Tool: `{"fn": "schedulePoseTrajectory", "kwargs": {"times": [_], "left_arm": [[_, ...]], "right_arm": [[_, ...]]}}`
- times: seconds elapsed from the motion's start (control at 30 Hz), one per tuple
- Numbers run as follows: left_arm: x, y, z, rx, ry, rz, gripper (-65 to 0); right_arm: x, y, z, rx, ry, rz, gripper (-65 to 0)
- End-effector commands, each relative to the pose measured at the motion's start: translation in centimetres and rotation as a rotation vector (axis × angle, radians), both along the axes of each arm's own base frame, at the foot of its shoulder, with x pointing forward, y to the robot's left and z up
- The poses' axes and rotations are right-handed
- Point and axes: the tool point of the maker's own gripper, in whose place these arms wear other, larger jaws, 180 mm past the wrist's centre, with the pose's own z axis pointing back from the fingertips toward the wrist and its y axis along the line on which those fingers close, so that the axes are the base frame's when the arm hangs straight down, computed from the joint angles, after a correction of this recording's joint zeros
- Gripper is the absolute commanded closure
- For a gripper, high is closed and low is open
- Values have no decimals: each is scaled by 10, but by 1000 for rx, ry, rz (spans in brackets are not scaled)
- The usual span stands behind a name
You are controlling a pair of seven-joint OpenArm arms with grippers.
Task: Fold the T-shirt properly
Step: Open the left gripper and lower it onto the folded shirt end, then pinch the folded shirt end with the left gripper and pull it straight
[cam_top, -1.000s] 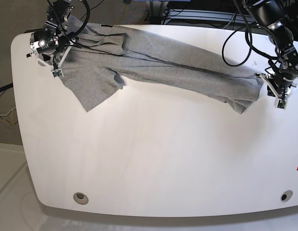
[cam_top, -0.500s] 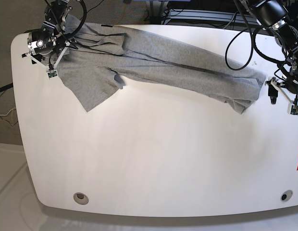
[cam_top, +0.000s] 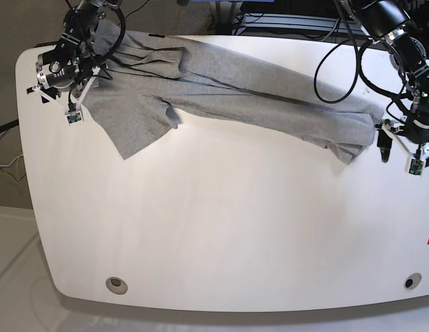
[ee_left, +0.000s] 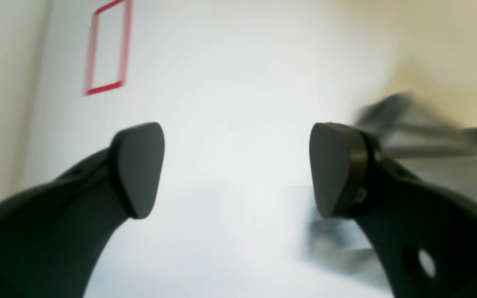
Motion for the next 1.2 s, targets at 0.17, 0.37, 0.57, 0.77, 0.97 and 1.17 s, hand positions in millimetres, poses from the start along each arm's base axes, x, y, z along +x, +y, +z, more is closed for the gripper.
{"fn": "schedulePoseTrajectory", "kwargs": {"times": [0.17,0.37,0.57,0.77,0.97,1.17], "left_arm": [[2,-21,-1,-14,1,-39,-510],[-8,-49,-24,-53,56,-91,-496],[-16,-71,-42,-75,106,-144,-205],[-22,-93,-63,-117,159,-182,0],[-25,-99,-77,-159,163,-193,-19],[-32,-103,-100,-217,191,-188,-19]], "right_arm": [[10,-5,12,-25,-32,-6,-355],[7,-4,10,-21,-24,-5,-350],[-4,-3,6,-21,5,-4,-180],[-14,4,-2,2,29,-8,0],[-17,22,-11,17,65,57,-4],[-18,44,-22,66,54,112,-4]]}}
